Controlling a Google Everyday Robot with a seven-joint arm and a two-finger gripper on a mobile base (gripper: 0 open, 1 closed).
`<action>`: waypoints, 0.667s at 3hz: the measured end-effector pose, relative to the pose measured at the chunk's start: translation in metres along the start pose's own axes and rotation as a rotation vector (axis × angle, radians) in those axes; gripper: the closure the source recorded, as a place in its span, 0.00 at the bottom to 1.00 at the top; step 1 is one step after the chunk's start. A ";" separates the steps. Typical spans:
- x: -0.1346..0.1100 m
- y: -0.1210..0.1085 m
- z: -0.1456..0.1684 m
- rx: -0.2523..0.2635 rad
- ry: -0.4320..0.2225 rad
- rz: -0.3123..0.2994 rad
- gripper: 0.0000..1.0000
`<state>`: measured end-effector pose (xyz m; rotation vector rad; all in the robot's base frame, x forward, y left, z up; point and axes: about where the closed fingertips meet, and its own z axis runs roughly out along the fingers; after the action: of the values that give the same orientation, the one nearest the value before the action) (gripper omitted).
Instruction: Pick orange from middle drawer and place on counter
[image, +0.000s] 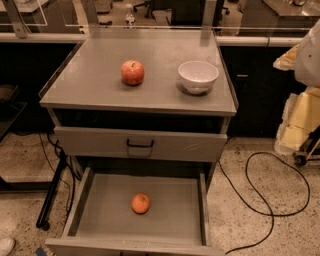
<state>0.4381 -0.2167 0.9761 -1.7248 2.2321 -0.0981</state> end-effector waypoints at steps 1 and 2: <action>0.000 0.000 0.000 0.000 0.000 0.000 0.00; -0.019 0.009 0.013 0.005 -0.007 0.001 0.00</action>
Offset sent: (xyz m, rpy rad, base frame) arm -0.0001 0.0599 -0.0339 0.0152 0.0027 -0.0016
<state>0.4380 -0.1946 0.9658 -1.7185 2.2264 -0.0975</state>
